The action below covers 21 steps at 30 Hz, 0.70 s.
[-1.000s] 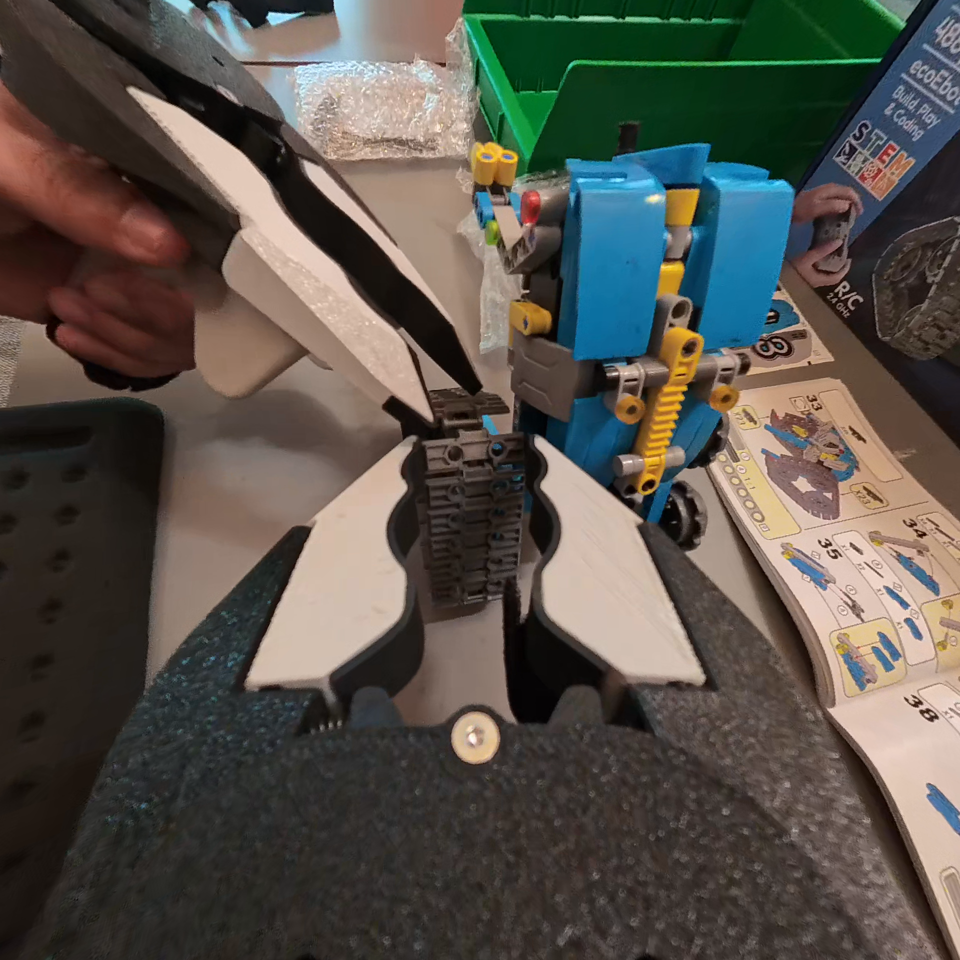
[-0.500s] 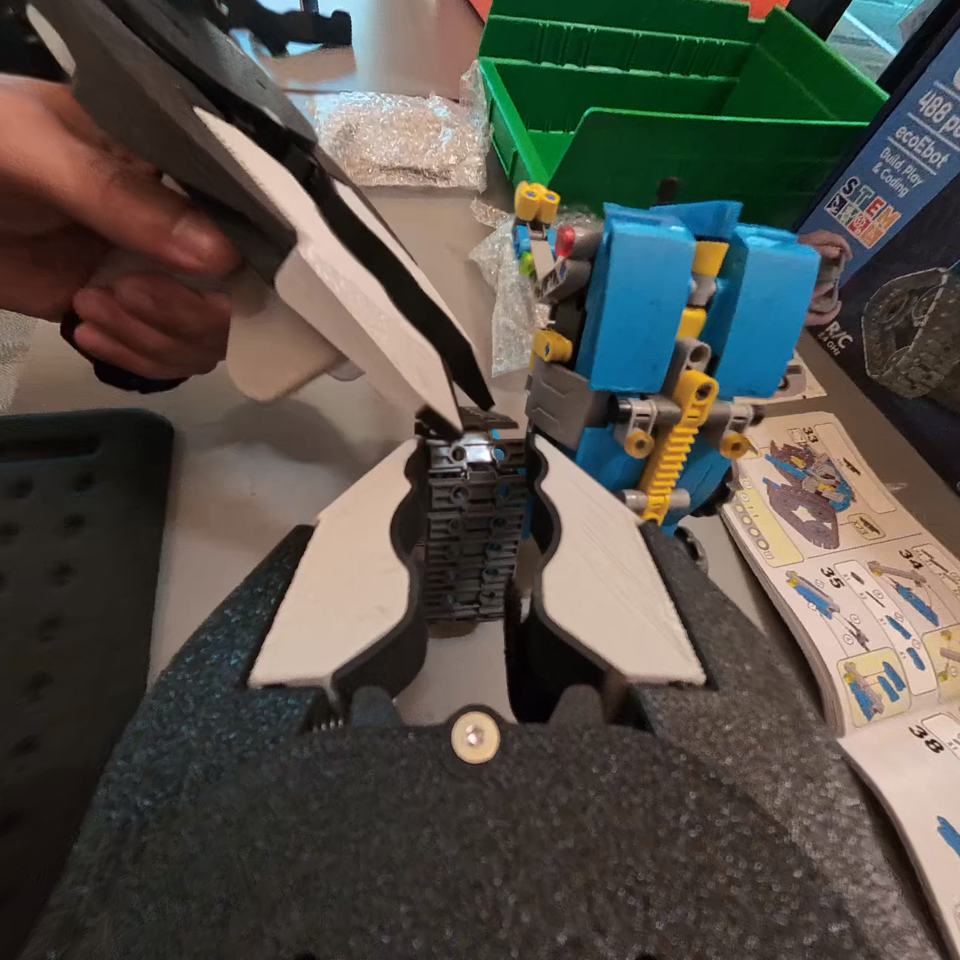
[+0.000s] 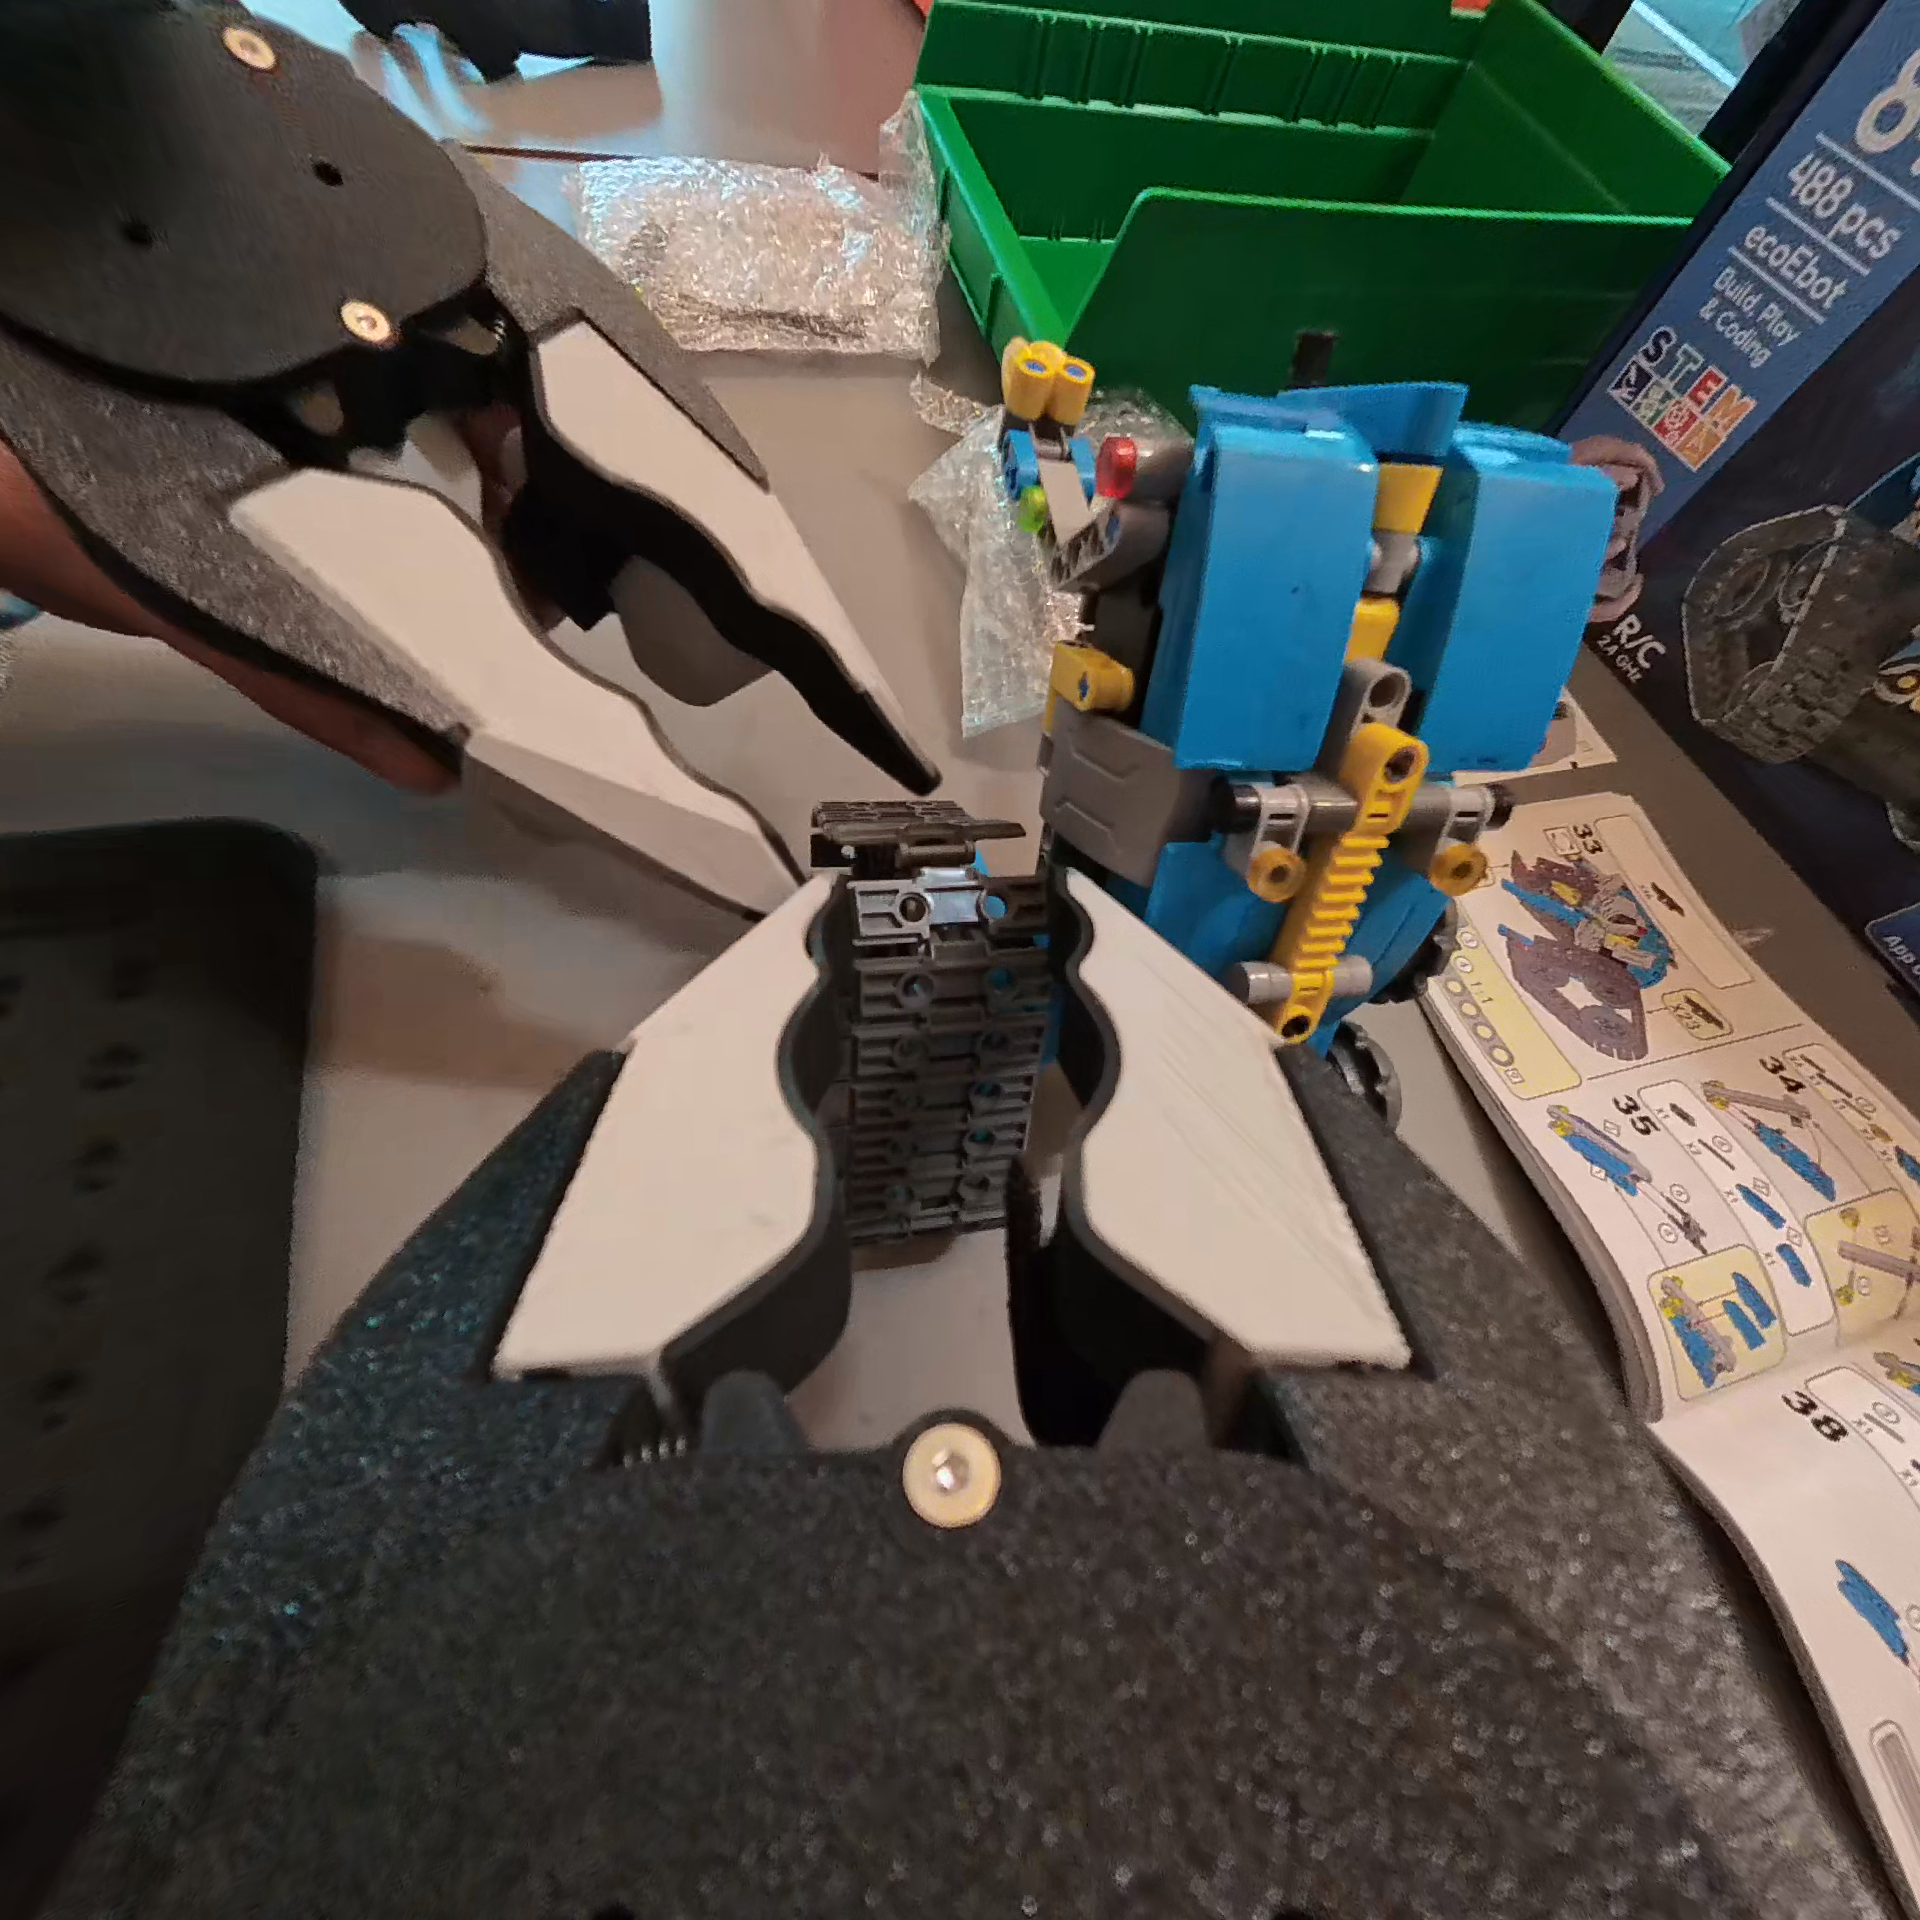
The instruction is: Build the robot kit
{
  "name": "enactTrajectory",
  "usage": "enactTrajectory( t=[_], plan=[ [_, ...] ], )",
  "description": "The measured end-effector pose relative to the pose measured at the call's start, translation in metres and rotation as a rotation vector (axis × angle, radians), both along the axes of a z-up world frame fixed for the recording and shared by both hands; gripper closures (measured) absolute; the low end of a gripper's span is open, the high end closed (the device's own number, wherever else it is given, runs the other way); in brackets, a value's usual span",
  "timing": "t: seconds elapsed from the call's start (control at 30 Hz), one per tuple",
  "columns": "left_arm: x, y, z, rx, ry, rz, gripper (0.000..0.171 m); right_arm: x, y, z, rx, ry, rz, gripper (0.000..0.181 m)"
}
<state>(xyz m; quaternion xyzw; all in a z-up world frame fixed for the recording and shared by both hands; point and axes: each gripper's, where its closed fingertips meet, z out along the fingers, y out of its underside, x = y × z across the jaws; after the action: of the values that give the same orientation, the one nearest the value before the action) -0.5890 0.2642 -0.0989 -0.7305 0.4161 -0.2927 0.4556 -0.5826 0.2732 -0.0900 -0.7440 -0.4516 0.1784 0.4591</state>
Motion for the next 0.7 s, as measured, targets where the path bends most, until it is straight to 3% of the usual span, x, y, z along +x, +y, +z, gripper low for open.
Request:
enactTrajectory(
  t=[0.13,0.33,0.7],
  plan=[
    [0.0054,0.0012,-0.0004,0.167,0.118,-0.018,0.156,0.0028,0.0041,-0.0001,-0.019,0.0,-0.027,0.144],
    [0.0009,0.0016,0.0002,0.248,0.218,-0.035,0.162,-0.0017,-0.0003,0.0,-0.018,-0.028,0.027,0.144],
    [0.001,0.002,0.0016,0.575,0.507,-0.174,0.165,-0.0045,0.0008,-0.0003,-0.023,-0.084,0.07,0.145]
  ],
)
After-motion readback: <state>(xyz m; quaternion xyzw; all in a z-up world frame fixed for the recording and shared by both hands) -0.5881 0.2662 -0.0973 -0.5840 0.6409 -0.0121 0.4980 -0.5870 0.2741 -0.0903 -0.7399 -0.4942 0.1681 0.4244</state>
